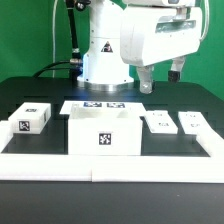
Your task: Assemble cabinet
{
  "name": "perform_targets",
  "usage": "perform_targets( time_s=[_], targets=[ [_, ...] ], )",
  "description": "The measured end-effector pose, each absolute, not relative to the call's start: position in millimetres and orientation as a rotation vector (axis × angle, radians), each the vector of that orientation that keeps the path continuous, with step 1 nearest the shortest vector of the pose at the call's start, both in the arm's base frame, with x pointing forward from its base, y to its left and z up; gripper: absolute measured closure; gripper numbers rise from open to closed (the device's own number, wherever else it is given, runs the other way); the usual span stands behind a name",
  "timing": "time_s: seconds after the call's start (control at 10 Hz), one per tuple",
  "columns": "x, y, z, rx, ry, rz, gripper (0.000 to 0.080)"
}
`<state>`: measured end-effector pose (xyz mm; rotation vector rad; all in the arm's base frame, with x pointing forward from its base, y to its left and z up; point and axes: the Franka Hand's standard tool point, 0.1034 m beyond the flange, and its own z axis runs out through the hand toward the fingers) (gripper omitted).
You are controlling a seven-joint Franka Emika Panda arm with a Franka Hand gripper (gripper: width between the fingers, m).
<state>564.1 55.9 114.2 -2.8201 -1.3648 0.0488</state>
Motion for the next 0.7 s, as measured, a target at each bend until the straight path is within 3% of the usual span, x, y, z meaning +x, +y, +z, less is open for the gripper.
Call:
perform_targets(
  time_s=[0.7],
  targets=[
    [564.2, 52.8, 112.8, -2.792, -1.427, 0.038, 0.0002]
  ],
)
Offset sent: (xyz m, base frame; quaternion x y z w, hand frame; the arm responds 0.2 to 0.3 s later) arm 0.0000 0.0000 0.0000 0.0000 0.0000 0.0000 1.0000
